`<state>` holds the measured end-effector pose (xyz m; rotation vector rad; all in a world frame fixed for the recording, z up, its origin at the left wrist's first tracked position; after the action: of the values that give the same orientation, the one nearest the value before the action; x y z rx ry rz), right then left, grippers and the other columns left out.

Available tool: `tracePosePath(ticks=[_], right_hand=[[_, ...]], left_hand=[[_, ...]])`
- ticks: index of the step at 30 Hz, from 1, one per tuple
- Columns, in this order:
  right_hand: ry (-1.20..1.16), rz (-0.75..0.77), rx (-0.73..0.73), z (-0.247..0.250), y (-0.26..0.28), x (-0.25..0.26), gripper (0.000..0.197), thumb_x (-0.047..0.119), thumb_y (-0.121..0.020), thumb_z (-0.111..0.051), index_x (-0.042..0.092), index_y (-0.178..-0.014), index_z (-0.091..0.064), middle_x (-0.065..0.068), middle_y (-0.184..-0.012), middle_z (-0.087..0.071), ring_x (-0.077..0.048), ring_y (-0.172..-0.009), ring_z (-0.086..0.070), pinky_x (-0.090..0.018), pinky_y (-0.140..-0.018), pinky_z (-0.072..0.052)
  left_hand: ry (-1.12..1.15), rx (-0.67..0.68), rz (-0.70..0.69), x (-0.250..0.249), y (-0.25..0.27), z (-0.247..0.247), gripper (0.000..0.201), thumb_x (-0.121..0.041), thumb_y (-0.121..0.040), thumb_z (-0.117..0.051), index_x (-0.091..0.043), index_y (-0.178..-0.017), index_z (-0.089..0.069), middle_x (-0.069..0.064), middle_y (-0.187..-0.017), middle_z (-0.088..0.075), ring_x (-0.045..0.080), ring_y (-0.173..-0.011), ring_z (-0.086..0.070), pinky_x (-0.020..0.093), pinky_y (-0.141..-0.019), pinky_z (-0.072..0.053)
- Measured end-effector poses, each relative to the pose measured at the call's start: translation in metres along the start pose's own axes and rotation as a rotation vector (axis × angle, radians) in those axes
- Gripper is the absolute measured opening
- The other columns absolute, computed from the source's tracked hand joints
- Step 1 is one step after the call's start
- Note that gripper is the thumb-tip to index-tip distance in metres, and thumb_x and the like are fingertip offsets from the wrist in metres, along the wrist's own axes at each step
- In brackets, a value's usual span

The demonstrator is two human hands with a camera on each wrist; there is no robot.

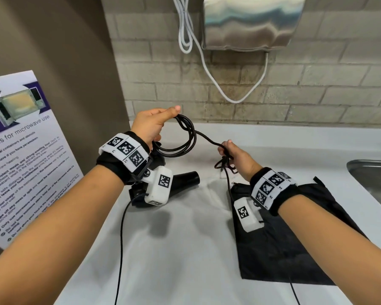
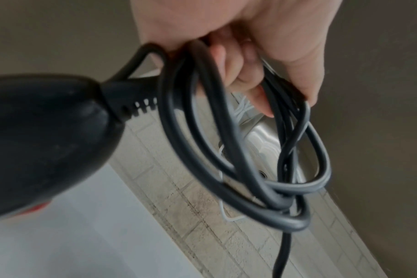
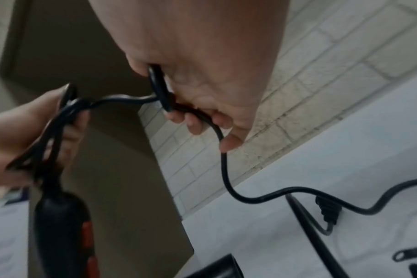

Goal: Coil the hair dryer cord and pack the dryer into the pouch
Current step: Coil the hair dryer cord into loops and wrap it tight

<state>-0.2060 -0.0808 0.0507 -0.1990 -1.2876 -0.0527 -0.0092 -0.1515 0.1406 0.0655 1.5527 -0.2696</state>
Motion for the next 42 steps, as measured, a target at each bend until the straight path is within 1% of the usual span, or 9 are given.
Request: tracePosePath(ticks=[5, 8, 12, 25, 28, 32, 36, 38, 42], right_hand=[[-0.316, 0.005, 0.063, 0.003, 0.009, 0.001, 0.047, 0.054, -0.076, -0.029, 0.011, -0.073, -0.047, 0.001, -0.074, -0.042, -0.006, -0.065, -0.043, -0.025, -0.063, -0.036], [-0.228, 0.025, 0.035, 0.001, 0.011, -0.004, 0.045, 0.059, -0.070, -0.046, 0.014, -0.072, -0.042, 0.003, -0.072, -0.037, 0.000, -0.061, -0.042, -0.019, -0.061, -0.041], [-0.110, 0.037, -0.107, 0.013, 0.009, -0.013, 0.041, 0.030, -0.101, -0.026, 0.015, -0.063, -0.034, -0.001, -0.068, -0.028, -0.013, -0.064, -0.032, -0.015, -0.057, -0.044], [0.242, -0.007, -0.234, 0.036, 0.016, -0.036, 0.041, 0.028, -0.098, -0.038, 0.007, -0.065, -0.050, -0.006, -0.063, -0.041, -0.023, -0.066, -0.048, -0.011, -0.050, -0.036], [0.312, 0.017, -0.357, 0.046, 0.015, -0.032, 0.042, 0.028, -0.100, -0.033, 0.015, -0.059, -0.037, -0.005, -0.060, -0.039, -0.026, -0.063, -0.048, -0.027, -0.058, -0.039], [0.321, 0.044, -0.500, 0.055, 0.012, -0.018, 0.025, 0.024, -0.099, -0.032, 0.012, -0.081, -0.043, -0.008, -0.063, -0.049, -0.026, -0.059, -0.047, -0.033, -0.060, -0.036], [0.269, 0.000, -0.516, 0.052, 0.007, -0.003, 0.042, 0.015, -0.099, -0.030, 0.011, -0.141, -0.024, -0.011, -0.081, -0.064, -0.016, -0.069, -0.055, -0.023, -0.069, -0.043], [0.347, -0.051, -0.472, 0.049, -0.001, -0.002, 0.047, 0.008, -0.097, -0.029, 0.013, -0.143, -0.025, -0.014, -0.090, -0.065, -0.018, -0.088, -0.058, -0.025, -0.083, -0.043], [0.488, -0.161, -0.451, 0.053, -0.012, -0.005, 0.044, -0.001, -0.092, -0.030, 0.011, -0.133, -0.038, -0.023, -0.110, -0.058, -0.033, -0.088, -0.057, -0.032, -0.071, -0.045]], left_hand=[[0.061, -0.074, 0.006, 0.002, -0.004, 0.011, 0.019, -0.035, -0.077, -0.073, -0.022, -0.069, -0.063, -0.005, -0.052, -0.027, 0.009, -0.043, -0.021, 0.024, -0.046, -0.015], [0.092, -0.094, 0.011, 0.002, -0.003, 0.012, 0.017, -0.035, -0.078, -0.071, -0.022, -0.072, -0.063, -0.014, -0.039, -0.037, 0.011, -0.050, -0.026, 0.025, -0.048, -0.020], [0.110, -0.109, 0.013, 0.000, -0.002, 0.011, 0.016, -0.033, -0.080, -0.069, -0.020, -0.075, -0.063, -0.021, -0.036, -0.040, 0.007, -0.053, -0.029, 0.023, -0.047, -0.023], [0.085, -0.147, -0.068, -0.005, -0.003, 0.009, 0.013, -0.027, -0.079, -0.072, -0.017, -0.075, -0.065, -0.015, -0.032, -0.043, 0.005, -0.029, -0.021, 0.016, -0.034, -0.018], [0.085, -0.159, -0.087, -0.007, -0.001, 0.008, 0.011, -0.023, -0.080, -0.071, -0.015, -0.076, -0.065, -0.016, -0.032, -0.044, 0.004, -0.028, -0.027, 0.014, -0.034, -0.019], [0.078, -0.155, -0.100, -0.009, 0.001, 0.004, 0.010, -0.021, -0.081, -0.071, -0.013, -0.080, -0.065, -0.016, -0.031, -0.041, 0.003, -0.028, -0.030, 0.013, -0.035, -0.022], [0.079, -0.135, -0.110, -0.010, 0.003, -0.001, 0.011, -0.020, -0.081, -0.070, -0.015, -0.075, -0.063, -0.017, -0.031, -0.042, 0.001, -0.029, -0.034, 0.011, -0.035, -0.023], [0.090, -0.128, -0.120, -0.010, 0.003, -0.002, 0.012, -0.018, -0.081, -0.070, -0.015, -0.073, -0.062, -0.017, -0.032, -0.043, 0.000, -0.029, -0.035, 0.009, -0.035, -0.024], [0.105, -0.109, -0.153, -0.012, 0.002, -0.006, 0.012, -0.014, -0.080, -0.071, -0.014, -0.072, -0.062, -0.018, -0.035, -0.049, -0.004, -0.033, -0.041, 0.004, -0.040, -0.029]])
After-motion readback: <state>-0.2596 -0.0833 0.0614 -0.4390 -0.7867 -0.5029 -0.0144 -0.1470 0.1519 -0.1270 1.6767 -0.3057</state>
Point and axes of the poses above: each hand's wrist, its own y-axis away from the middle knuckle, its own z-axis out of the back of the hand, x = y × z, the point moved 10 cm from there along -y, towards the middle knuckle
